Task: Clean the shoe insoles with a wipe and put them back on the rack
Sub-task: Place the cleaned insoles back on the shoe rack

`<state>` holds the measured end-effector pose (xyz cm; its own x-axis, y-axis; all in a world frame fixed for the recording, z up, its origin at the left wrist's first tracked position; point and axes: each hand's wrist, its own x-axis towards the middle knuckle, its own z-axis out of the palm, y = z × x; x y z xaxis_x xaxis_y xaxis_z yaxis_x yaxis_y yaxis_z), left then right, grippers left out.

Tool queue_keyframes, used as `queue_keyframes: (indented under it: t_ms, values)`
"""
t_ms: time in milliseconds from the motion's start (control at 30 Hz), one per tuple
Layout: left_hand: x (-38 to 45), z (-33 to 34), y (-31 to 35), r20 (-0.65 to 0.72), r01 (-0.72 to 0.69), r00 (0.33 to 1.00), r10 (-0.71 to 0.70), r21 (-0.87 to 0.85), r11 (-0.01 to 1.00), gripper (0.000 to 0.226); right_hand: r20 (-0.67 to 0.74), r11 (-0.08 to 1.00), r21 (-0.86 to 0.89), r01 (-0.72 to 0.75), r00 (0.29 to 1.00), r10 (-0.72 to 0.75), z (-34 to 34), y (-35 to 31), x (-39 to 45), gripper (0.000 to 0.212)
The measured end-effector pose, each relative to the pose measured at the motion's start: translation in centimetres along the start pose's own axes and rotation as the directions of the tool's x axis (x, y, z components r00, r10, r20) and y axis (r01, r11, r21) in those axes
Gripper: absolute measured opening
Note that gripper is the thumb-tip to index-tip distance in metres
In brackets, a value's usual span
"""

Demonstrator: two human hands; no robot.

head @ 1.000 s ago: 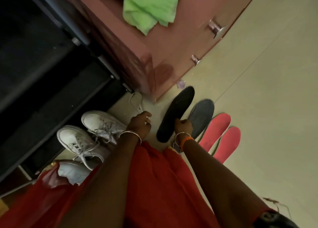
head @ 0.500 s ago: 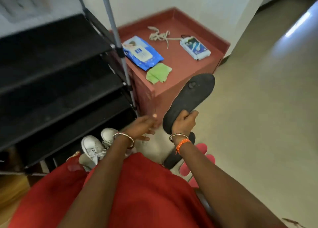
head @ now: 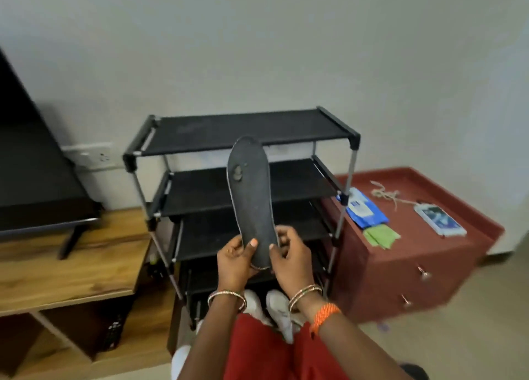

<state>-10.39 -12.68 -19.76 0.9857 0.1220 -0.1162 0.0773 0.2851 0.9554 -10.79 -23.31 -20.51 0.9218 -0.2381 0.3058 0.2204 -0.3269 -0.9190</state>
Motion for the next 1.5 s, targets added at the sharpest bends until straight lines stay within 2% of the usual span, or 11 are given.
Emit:
queue_keyframes:
  t_ms: [133,300,567,667,800,1000,1133,1300,1433,1500]
  values:
    - [0.8,-2.7,1.2,-0.079,0.009,0.997,-0.011,-0.035,0.999,0.011,0.126,0.954,0.139,-0.264,0.961,0.248,2.7,-0.9,0.4,0.027]
    - [3.4,-5.8,1.4,-0.181,0.015,0.983,-0.009,0.034,0.999,0.012,0.238,0.869,0.252,-0.425,0.898,0.370,6.3,-0.7,1.3,0.029]
    - [5.5,-9.8,-2.6,-0.265,0.154,0.954,-0.137,0.042,0.987,0.017,0.295,0.719,0.226,-0.657,0.750,0.592,11.3,2.4,1.5,0.027]
    - [6.6,-10.3,-1.8,-0.295,0.135,0.948,-0.124,0.017,0.991,0.012,0.288,0.698,0.269,-0.663,0.747,0.599,13.3,2.6,2.6,0.024]
    - [8.9,-10.7,1.0,-0.373,0.045,0.925,-0.069,-0.074,0.996,0.011,0.251,0.704,0.348,-0.619,0.785,0.566,15.4,1.1,5.0,0.016]
    - [13.6,-12.5,3.9,-0.411,0.006,0.912,-0.021,-0.037,0.999,0.004,0.229,0.704,0.399,-0.588,0.807,0.544,18.2,-1.6,9.5,0.017]
    - [16.3,-13.1,5.4,-0.413,0.026,0.910,0.034,0.138,0.990,0.012,0.179,0.739,0.327,-0.588,0.807,0.563,19.5,-1.8,11.5,0.014]
    - [18.4,-13.8,5.2,-0.428,0.070,0.900,0.083,0.329,0.942,0.008,0.175,0.792,0.230,-0.566,0.824,0.538,20.4,-1.4,12.5,0.015]
    - [18.5,-13.9,5.1,-0.434,0.016,0.879,0.197,0.440,0.898,0.007,0.204,0.852,0.156,-0.500,0.860,0.467,20.0,-1.4,12.3,0.024]
    - [17.6,-13.4,4.9,-0.461,-0.024,0.847,0.264,0.462,0.886,0.012,0.204,0.884,0.135,-0.447,0.886,0.417,18.9,-0.8,11.7,0.027]
